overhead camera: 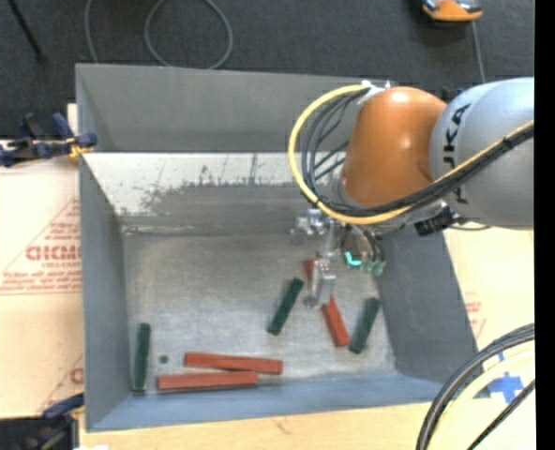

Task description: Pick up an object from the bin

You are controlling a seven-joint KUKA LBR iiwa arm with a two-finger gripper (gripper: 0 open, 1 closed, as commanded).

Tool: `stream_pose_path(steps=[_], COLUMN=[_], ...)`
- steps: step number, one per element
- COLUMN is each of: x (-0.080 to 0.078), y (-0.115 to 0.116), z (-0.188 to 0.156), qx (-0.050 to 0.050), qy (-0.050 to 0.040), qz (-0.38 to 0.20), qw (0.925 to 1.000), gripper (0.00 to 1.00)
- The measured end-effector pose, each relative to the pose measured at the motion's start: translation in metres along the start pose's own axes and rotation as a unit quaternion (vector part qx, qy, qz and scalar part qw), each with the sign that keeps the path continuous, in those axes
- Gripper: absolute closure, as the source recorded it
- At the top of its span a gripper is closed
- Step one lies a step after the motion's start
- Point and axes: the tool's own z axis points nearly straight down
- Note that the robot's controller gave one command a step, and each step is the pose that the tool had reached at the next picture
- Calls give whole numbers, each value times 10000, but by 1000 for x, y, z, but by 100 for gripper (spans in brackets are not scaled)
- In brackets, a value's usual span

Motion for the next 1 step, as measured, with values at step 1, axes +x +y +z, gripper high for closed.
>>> stream_pose_path(steps=[1], x=[-3], y=[3], z=[102], qx=[5], qy=[-22], qz=[-1711], qw=[9853], gripper=[0])
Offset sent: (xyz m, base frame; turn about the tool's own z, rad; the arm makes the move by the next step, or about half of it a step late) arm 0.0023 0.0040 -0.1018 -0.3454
